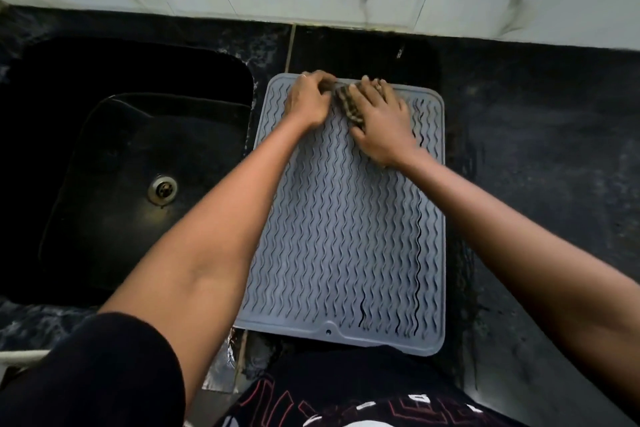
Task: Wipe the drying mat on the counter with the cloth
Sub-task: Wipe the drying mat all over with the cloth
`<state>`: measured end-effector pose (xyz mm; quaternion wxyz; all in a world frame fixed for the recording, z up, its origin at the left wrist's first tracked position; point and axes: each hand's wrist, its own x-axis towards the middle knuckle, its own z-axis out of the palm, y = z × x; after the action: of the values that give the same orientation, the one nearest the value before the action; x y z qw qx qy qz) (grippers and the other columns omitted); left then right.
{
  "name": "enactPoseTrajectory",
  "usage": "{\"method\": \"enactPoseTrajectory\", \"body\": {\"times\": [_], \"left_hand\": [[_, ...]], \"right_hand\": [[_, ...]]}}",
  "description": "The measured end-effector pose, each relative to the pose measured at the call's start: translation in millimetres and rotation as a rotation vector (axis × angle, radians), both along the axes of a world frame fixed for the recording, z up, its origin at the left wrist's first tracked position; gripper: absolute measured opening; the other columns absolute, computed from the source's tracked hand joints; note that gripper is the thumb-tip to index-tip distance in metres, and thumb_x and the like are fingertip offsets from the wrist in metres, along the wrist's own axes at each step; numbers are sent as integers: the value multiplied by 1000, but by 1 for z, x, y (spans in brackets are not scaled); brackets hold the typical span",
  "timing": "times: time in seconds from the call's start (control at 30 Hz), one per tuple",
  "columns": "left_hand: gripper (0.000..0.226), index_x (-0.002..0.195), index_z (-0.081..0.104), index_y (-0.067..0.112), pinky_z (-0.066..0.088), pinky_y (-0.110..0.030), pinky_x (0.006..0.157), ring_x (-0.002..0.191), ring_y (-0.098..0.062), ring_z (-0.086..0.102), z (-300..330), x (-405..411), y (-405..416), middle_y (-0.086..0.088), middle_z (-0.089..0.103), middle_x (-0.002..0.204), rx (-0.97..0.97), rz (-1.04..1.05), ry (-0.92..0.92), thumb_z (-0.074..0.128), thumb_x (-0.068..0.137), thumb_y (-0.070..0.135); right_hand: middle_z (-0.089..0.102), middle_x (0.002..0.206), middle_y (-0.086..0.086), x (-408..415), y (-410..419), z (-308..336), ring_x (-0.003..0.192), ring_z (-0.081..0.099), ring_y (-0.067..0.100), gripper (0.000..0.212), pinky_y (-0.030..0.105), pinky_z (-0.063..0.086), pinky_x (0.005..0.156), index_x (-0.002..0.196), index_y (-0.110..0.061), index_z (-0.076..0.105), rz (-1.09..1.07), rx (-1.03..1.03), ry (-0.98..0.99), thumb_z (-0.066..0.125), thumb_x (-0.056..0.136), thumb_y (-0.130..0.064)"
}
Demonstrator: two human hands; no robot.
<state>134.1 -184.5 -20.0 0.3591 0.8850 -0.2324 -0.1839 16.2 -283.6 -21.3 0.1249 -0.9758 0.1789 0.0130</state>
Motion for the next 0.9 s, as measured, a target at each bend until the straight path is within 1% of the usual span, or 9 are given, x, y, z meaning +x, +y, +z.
{"method": "enactPoseTrajectory", "body": {"times": [0.13,0.27,0.4,0.5,0.57,0.63,0.7,0.77,0.9], "left_hand": [[21,109,64,16,47,-35,100,108,-17,61,1,12,-7,-2,66,114,17,22,72,61,89,10],[22,109,62,16,47,-33,100,108,-18,59,3,16,-7,-2,63,112,38,-6,89,62,89,9],[27,114,62,15,46,-31,100,109,-16,58,1,18,-7,-3,62,117,57,-20,69,62,89,6],[26,112,63,17,46,-25,94,102,-12,55,2,19,-8,0,60,109,62,0,85,61,89,5],[25,110,64,18,45,-24,91,98,-10,53,4,19,-11,4,57,102,69,16,95,61,89,5],[23,107,64,20,46,-26,92,95,-10,53,4,19,-14,5,55,98,79,46,99,59,90,5],[24,106,65,21,48,-27,94,96,-11,53,4,21,-16,6,55,98,87,61,118,57,90,4],[24,106,65,17,48,-32,100,98,-14,55,5,23,-17,2,57,99,74,51,162,56,90,2],[23,103,66,10,50,-32,97,93,-18,58,4,26,-16,2,58,85,7,62,238,50,91,-2]], "right_hand": [[45,142,9,14,0,-2,129,33,35,49,48,28,100,133,-16,46,-39,-6,-152,49,84,-14],[54,126,11,22,-18,15,113,41,38,47,49,35,87,126,-16,54,89,-128,-65,47,83,-2],[55,123,10,3,-42,27,112,40,38,41,53,37,86,123,-16,57,74,-168,-42,48,86,-2],[55,121,13,-7,-58,39,114,39,39,37,54,36,89,119,-11,60,23,-252,74,51,85,-1],[57,118,14,-4,-64,51,114,40,40,27,58,34,92,111,-7,63,1,-309,186,57,84,-7],[58,117,14,6,-66,60,114,41,39,23,57,34,92,107,-10,66,-74,-241,142,60,85,-18],[57,122,11,18,-54,61,115,41,37,30,52,37,91,114,-18,65,-142,-78,-37,56,86,-15],[55,126,9,29,-33,54,114,41,35,40,51,40,90,123,-23,59,-70,22,-149,50,87,-8],[50,128,8,34,-13,26,113,39,35,49,48,38,86,133,-23,49,213,-191,-23,47,88,-2]]}}
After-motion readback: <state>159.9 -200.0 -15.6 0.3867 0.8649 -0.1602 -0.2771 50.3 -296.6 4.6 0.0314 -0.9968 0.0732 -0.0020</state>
